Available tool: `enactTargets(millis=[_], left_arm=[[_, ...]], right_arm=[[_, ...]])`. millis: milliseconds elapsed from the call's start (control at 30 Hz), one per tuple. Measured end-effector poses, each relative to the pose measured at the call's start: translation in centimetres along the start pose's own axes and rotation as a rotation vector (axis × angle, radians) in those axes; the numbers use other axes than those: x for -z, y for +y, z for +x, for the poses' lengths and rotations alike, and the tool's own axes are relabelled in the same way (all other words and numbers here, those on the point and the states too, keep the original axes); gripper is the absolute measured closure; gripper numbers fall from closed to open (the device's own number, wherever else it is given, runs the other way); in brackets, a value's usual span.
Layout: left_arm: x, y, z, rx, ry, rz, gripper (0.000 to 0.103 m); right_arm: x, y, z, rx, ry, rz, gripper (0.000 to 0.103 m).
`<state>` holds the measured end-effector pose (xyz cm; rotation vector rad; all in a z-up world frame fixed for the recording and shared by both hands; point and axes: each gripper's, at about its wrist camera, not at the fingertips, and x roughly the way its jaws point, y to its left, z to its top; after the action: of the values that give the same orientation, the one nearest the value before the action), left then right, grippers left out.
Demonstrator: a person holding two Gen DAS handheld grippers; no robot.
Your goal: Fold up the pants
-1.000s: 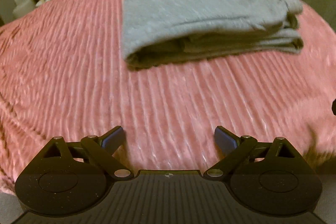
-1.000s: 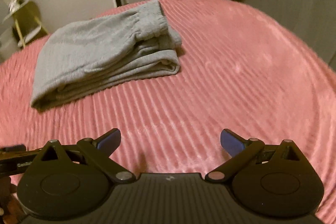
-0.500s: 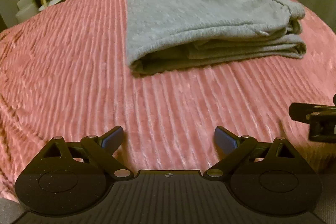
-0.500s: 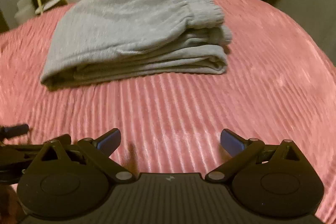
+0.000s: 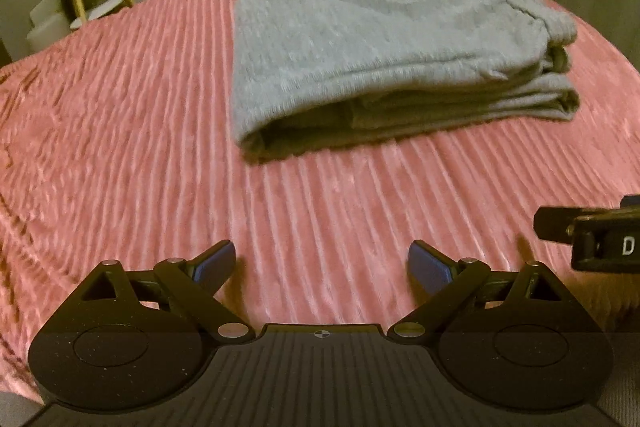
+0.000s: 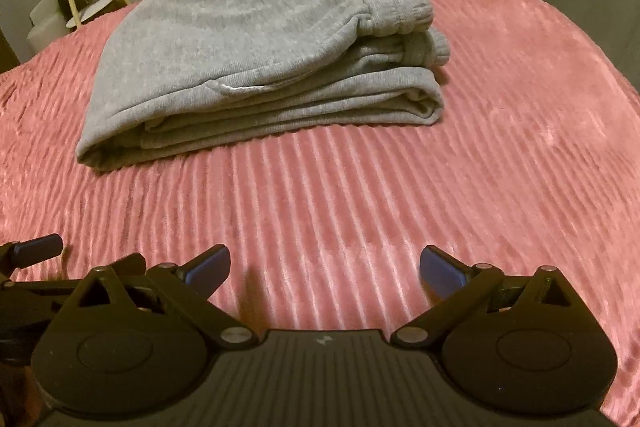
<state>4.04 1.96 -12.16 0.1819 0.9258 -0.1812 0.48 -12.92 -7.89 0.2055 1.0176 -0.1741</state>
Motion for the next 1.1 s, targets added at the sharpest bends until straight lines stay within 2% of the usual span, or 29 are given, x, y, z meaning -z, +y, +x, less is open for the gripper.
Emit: enactTargets(millis=[133, 233, 400, 533, 867, 1100], left_arm=[[-0.6, -0.4, 0.2, -0.035, -0.02, 0.027, 0.006], [-1.1, -0.8, 0.8, -0.058, -0.006, 0.047, 0.006], [-1.4, -0.3, 2.2, -0.034, 0.029, 0.011, 0.006], [-1.0, -0.5, 2.5, -0.035, 0.04, 0.036, 0.006], [-0.9, -0.2, 2.6, -0.028, 0.045, 0.017, 0.006], [-0.6, -0.3, 2.2, -0.038, 0.046, 0.038, 0.006]], right_arm=[[-0.6, 0.9, 0.7, 0.057, -0.014, -0.057, 0.002], [-0.8, 1.5, 1.2, 0.086, -0.021, -0.103, 0.002], [-0.8, 0.9, 2.2, 0.072, 0.017, -0.07, 0.002], [-0.7, 0.4, 2.5, 0.059, 0.026, -0.028, 0.002], [-0.7, 0.7, 2.9, 0.058, 0.04, -0.034, 0.002], [-0.6, 0.7, 2.8, 0.062, 0.038, -0.028, 0.002]])
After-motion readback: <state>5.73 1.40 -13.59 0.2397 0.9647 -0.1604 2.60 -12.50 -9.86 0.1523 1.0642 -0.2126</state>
